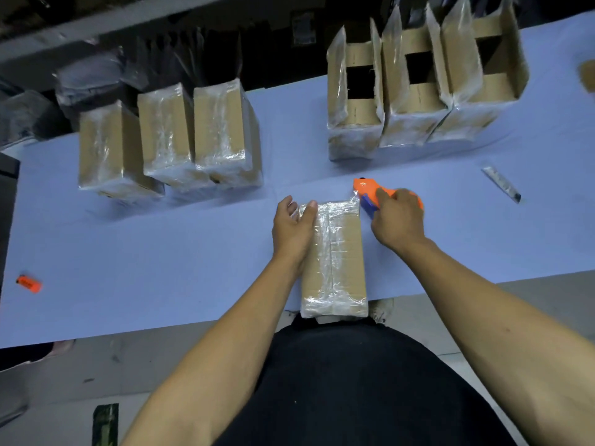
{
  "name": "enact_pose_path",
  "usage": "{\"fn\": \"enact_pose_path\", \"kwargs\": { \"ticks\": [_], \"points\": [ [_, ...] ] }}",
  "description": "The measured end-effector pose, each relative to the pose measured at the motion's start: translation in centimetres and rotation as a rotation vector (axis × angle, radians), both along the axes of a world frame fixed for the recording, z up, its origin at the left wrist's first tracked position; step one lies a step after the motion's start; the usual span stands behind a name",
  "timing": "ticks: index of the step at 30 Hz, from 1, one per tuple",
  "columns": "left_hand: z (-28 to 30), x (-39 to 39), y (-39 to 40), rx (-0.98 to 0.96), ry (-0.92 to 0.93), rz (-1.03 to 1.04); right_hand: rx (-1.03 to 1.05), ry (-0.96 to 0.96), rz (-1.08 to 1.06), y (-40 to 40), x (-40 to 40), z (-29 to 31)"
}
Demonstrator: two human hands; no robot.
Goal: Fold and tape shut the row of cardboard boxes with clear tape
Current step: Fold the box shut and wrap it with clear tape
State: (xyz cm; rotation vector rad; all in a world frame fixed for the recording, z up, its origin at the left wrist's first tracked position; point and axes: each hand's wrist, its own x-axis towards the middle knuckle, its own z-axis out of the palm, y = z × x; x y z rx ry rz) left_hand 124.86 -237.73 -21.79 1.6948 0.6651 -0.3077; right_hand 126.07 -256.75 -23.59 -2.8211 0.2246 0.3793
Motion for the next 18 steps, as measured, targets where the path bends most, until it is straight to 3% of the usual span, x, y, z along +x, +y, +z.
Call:
{"fn": "enact_pose_path", "kwargs": {
  "ticks": [3,5,7,12,18],
  "points": [
    [-0.2,0.2,0.1,0.016,-0.069,0.083,0.349,-0.171,-0.223,0.8,-0.3,1.4],
    [-0.3,0.2,0.2,-0.013,-0.048,0.087,0.733,-0.125,-0.378,1.9,-1.0,2.2],
    [-0.2,0.2,0.1,-0.038,-0.037,0.046,0.964,-0.059,-0.494,3.2,-1.7,2.4],
    [0.4,-0.4,-0.1,-0.04,-0.1,0.079,0.988,-0.162,-0.58,5.2,-1.6,2.8],
    [4.3,2.1,0.5,-0.243,-0.318,0.229,1.044,-0.385,-0.468,6.2,0.7,7.2]
  ]
}}
